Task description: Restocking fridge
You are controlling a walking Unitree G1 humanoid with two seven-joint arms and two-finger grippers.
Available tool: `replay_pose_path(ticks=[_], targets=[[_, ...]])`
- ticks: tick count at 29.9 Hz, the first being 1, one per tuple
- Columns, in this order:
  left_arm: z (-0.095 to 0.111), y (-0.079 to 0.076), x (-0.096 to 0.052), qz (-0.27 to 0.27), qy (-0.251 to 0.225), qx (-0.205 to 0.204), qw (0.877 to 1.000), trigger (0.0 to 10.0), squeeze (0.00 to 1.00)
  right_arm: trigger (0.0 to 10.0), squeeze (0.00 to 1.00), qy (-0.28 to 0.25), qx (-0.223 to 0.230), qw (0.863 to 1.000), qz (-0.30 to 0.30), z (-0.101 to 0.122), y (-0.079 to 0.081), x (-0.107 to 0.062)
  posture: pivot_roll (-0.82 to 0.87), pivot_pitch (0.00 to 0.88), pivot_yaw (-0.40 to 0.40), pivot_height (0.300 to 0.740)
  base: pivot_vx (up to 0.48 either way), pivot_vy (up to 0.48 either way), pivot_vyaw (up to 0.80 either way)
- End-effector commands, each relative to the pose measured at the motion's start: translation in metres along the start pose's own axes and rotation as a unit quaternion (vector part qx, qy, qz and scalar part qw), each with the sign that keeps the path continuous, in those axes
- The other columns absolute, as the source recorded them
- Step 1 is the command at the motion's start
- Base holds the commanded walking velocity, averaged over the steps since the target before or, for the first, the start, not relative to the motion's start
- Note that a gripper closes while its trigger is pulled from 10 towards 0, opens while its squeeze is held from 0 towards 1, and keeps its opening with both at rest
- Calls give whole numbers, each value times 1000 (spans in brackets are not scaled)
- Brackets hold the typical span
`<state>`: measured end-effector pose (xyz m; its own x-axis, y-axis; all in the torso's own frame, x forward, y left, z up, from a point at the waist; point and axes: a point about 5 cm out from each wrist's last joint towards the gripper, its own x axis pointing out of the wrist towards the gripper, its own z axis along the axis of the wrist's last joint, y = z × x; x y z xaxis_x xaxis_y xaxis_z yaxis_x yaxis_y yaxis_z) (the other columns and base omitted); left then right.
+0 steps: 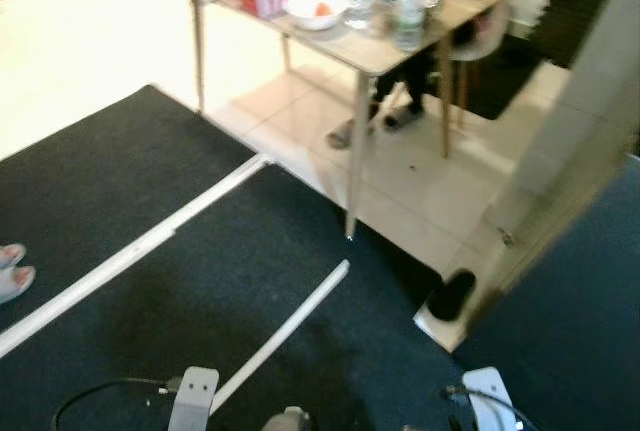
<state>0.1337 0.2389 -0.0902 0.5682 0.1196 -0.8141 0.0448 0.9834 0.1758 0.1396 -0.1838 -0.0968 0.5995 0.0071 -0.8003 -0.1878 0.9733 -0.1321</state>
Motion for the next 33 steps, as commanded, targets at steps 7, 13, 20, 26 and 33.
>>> replay_pose_path(ticks=[7, 13, 20, 26, 33], targets=[[-3, -3, -1, -6, 6, 3, 1000, 10000, 0, 10000, 0, 20, -2, 1000, -4, -12, -4, -4, -55, 126, -41, 723, 0, 0, 800], [-4, -3, -1, -6, 7, 3, 1000, 10000, 0, 10000, 0, 21, -3, 1000, -3, -13, -4, -4, -56, 125, -42, 723, 0, 0, 800], [-4, -4, -1, -5, 8, 0, 1000, 10000, 0, 10000, 0, 22, -3, 1000, -4, -13, -4, -4, -54, 123, -42, 723, 0, 0, 800], [-2, -3, 0, 2, 4, -16, 1000, 10000, 0, 10000, 0, 22, -5, 1000, -4, -13, -5, -4, -54, 120, -42, 723, 0, 0, 800], [3, -2, 1, 6, -3, -27, 1000, 10000, 0, 10000, 0, 16, -6, 1000, -5, -11, -5, -4, -58, 121, -44, 723, 0, 0, 457]])
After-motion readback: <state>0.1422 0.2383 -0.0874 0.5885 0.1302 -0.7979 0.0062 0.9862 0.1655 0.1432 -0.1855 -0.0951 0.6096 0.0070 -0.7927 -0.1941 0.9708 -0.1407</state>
